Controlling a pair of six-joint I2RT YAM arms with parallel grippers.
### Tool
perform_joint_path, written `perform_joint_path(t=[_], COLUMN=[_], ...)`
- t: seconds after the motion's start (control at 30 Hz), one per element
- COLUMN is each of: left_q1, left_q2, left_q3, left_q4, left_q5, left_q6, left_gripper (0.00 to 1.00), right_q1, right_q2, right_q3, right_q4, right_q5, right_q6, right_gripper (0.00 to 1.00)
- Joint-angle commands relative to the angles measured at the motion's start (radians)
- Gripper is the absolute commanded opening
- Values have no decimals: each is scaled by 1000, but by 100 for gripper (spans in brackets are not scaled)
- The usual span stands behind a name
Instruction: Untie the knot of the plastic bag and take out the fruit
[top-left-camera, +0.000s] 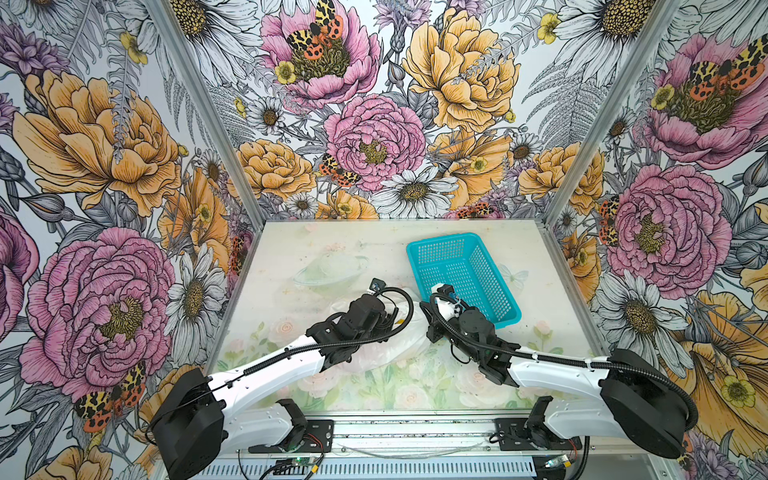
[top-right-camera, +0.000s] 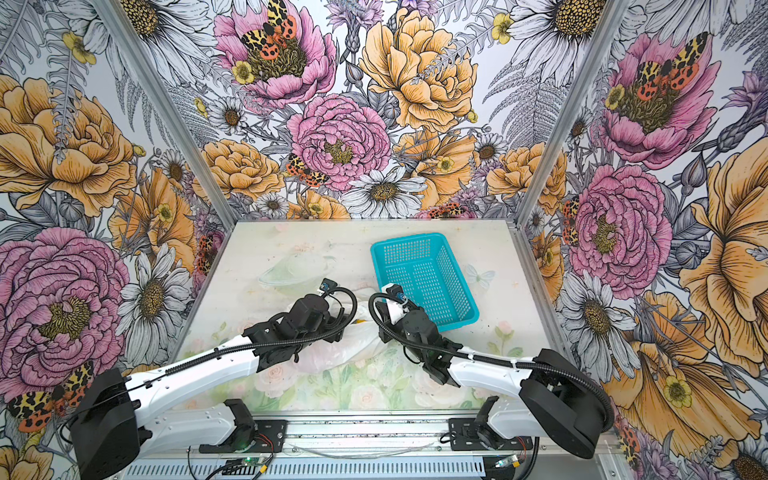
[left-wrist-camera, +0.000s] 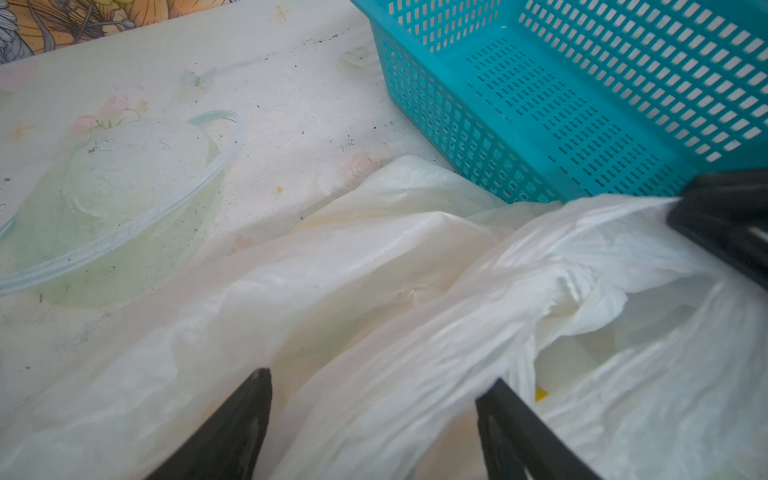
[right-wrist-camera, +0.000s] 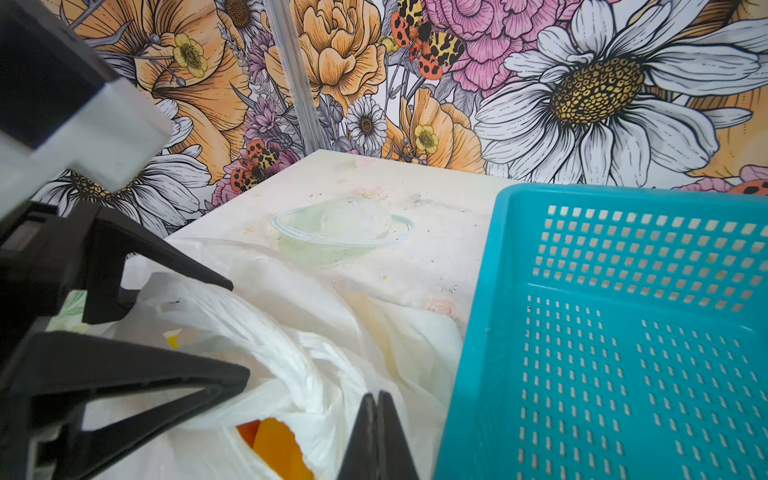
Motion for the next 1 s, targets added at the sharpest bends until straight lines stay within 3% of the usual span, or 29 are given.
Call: perform_joint_path(t=[0.0, 0.27, 0.47, 0.57, 0.63, 0.8, 0.87, 0.97], left_q1=[-7, 21, 133, 178, 193, 195, 195, 194], left_q2=[-14, -161, -272, -294, -295, -295, -297, -303], left_q3=[39, 30, -39, -64, -68, -65, -64, -63], left_q4=[-5, 0, 0, 11, 17, 27, 26, 22], left_q5=[-70, -97, -32, 0, 28, 20, 26, 35], left_q6=[-1, -22, -69, -82, -88, -91, -90, -88], left_gripper=[32, 22, 43, 44, 38, 4, 1, 1], right_q1=[-3, -3, -5, -4, -5, -2, -2, 4], right_q2=[-26, 3, 8, 4, 3, -14, -25, -56], right_q3=[1, -4, -17, -20, -22, -28, -20, 65], right_q4=[8, 36, 57, 64, 71, 80, 54, -149], right_q5=[-11, 14, 45, 34, 14, -12, -60, -83], right_q6=[15, 20, 26, 25, 26, 21, -21, -116], right_gripper=[0, 0, 0, 0, 0, 2, 18, 38])
